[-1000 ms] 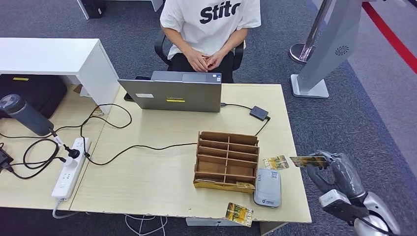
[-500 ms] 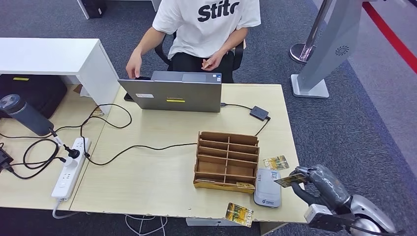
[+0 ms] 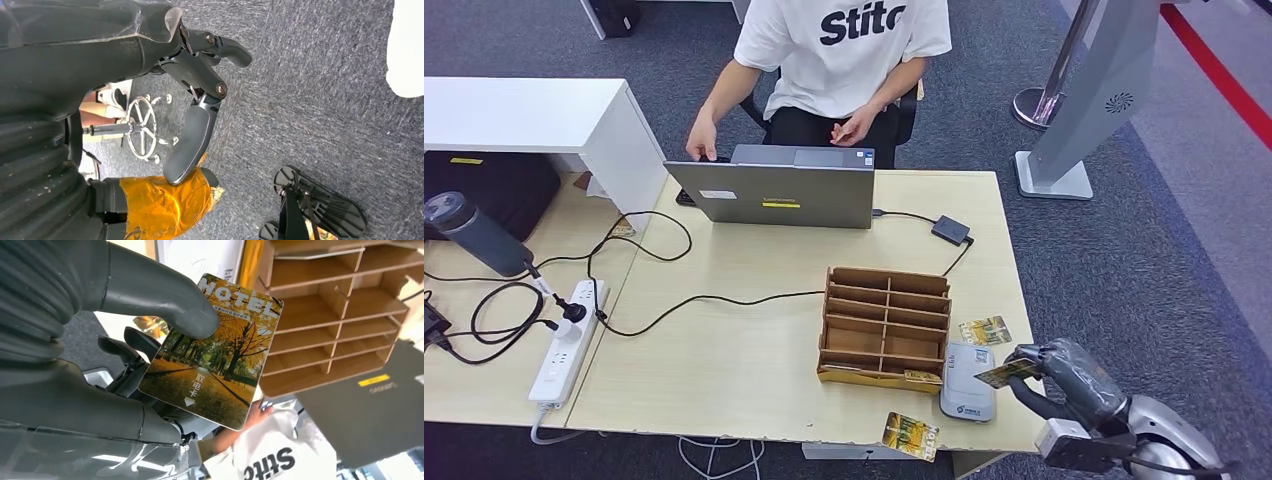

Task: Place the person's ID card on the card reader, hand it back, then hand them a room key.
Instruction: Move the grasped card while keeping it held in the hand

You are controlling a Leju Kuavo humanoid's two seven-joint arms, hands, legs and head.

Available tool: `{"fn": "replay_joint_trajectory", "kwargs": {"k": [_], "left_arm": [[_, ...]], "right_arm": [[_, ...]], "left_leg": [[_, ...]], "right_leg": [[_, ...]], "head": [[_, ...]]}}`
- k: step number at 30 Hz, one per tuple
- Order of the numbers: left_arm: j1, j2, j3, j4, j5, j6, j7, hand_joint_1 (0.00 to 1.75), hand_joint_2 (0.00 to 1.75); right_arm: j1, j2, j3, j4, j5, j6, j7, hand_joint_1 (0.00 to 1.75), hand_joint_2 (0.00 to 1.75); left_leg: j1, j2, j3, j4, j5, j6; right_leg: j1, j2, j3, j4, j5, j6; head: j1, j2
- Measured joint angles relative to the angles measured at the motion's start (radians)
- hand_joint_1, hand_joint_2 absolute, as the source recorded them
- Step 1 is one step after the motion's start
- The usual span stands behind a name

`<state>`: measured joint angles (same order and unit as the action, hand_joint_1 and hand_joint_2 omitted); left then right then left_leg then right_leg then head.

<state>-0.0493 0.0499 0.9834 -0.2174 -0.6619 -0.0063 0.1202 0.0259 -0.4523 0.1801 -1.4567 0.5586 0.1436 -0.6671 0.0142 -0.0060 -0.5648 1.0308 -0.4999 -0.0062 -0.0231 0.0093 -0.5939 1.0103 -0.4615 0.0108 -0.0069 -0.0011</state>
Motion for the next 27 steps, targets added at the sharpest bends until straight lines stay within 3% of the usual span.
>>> {"fn": "replay_joint_trajectory", "kwargs": {"k": [9,17,27], "left_arm": [[-0.001,0.003,-0.001,0.0,-0.025,-0.021,-0.049,0.0,1.75],[-0.002,0.006,-0.001,0.0,-0.037,-0.026,-0.051,0.0,1.75],[-0.005,0.009,-0.001,0.0,-0.064,-0.023,0.008,0.0,1.75]], "right_arm": [[-0.043,-0.062,0.115,0.041,-0.002,-0.015,0.068,1.75,1.75],[-0.096,-0.085,0.196,0.101,0.013,-0.017,0.102,1.75,1.75],[-0.166,-0.094,0.287,0.171,0.02,-0.049,0.145,1.75,1.75]], "left_leg": [[0.0,0.0,0.0,0.0,0.0,0.0],[0.0,0.0,0.0,0.0,0.0,0.0],[0.0,0.0,0.0,0.0,0.0,0.0]], "right_leg": [[0.0,0.0,0.0,0.0,0.0,0.0],[0.0,0.0,0.0,0.0,0.0,0.0],[0.0,0.0,0.0,0.0,0.0,0.0]], "head": [[0.0,0.0],[0.0,0.0],[0.0,0.0]]}}
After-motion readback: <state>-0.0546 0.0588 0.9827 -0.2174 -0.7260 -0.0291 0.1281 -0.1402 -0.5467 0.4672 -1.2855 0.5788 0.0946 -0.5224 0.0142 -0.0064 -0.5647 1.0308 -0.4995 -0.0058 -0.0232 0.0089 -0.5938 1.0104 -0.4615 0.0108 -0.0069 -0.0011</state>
